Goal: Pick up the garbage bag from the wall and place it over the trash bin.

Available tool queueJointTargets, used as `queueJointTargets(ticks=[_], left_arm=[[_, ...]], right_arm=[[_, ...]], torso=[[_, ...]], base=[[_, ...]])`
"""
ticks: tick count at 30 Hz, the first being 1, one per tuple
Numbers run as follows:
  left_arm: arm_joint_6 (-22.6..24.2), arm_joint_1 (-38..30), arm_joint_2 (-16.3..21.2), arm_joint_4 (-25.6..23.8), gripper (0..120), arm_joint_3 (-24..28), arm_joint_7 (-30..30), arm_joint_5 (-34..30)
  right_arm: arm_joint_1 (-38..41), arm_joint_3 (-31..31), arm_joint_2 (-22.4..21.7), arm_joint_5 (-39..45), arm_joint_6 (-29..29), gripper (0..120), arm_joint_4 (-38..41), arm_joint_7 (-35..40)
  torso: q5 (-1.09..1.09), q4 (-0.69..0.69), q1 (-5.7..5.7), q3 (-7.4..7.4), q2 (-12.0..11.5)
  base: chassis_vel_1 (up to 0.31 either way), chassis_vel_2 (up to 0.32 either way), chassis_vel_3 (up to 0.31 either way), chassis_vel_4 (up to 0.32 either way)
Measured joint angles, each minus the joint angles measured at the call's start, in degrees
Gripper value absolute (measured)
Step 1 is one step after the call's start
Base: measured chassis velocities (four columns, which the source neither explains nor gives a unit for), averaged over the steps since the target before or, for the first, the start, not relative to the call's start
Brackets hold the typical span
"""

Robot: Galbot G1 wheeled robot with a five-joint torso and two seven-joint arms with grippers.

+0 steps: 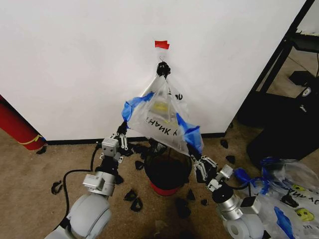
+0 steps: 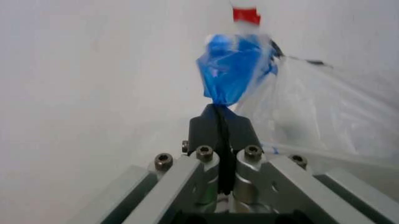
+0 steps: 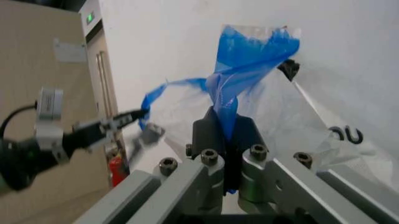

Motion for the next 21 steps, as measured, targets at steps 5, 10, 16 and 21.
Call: queueJointTargets(ticks=[5, 10, 16, 21], left_arm=[[-0.43, 3.74, -0.28, -1.42, 0, -2.85, -0.57, 0.98], [-1.26, 6.2, -0.95, -1.38, 0, -3.62, -1.4, 2.05], [-3.15, 6.7, -2.52, -4.33, 0, -3.82, -1.42, 1.79], [-5.18, 7.8, -3.66, -6.48, 0, -3.48, 0.05, -1.05]], right_arm=[[-3.02, 1.04, -0.52, -3.82, 1.28, 0, -0.07, -1.41], [-4.18, 0.98, -0.89, -5.25, 2.96, 0, -1.14, -2.99], [-2.37, 0.64, -1.13, -2.55, 3.74, 0, 1.63, -3.37], [-0.05, 1.83, -1.67, -0.71, 2.81, 0, 5.4, -2.34]], torso=[[0.0, 0.0, 0.0, 0.0, 0.0], [0.0, -0.01, 0.0, 0.01, 0.0], [0.0, -0.01, 0.0, 0.01, -0.01], [0.01, 0.01, 0.01, 0.01, -0.01]], base=[[0.0, 0.0, 0.0, 0.0], [0.0, 0.0, 0.0, 0.0], [0.0, 0.0, 0.0, 0.0], [0.0, 0.0, 0.0, 0.0]])
